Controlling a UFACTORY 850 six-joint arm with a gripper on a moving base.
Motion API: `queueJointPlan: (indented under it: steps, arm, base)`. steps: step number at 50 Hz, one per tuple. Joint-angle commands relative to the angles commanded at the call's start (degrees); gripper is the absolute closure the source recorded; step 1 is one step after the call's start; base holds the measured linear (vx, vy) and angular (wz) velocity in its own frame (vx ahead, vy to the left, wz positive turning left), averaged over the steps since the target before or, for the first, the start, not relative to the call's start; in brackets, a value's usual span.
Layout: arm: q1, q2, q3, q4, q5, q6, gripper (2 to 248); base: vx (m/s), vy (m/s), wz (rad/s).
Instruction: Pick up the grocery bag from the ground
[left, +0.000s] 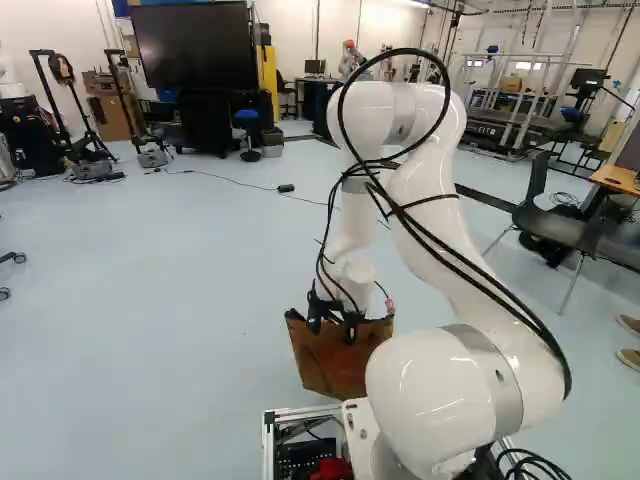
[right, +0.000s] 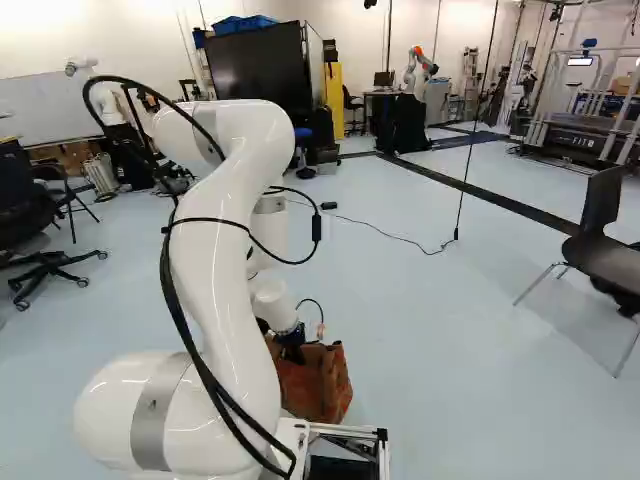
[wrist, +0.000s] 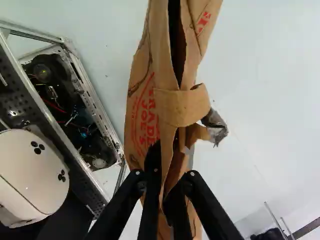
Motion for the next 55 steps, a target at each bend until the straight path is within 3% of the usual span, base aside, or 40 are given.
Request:
queueJointPlan:
  steps: [55]
  arm:
    - [-0.4,17.0,11.1,0.0,0.0,0.0,229]
  base:
    - [0.0,0.0,0.0]
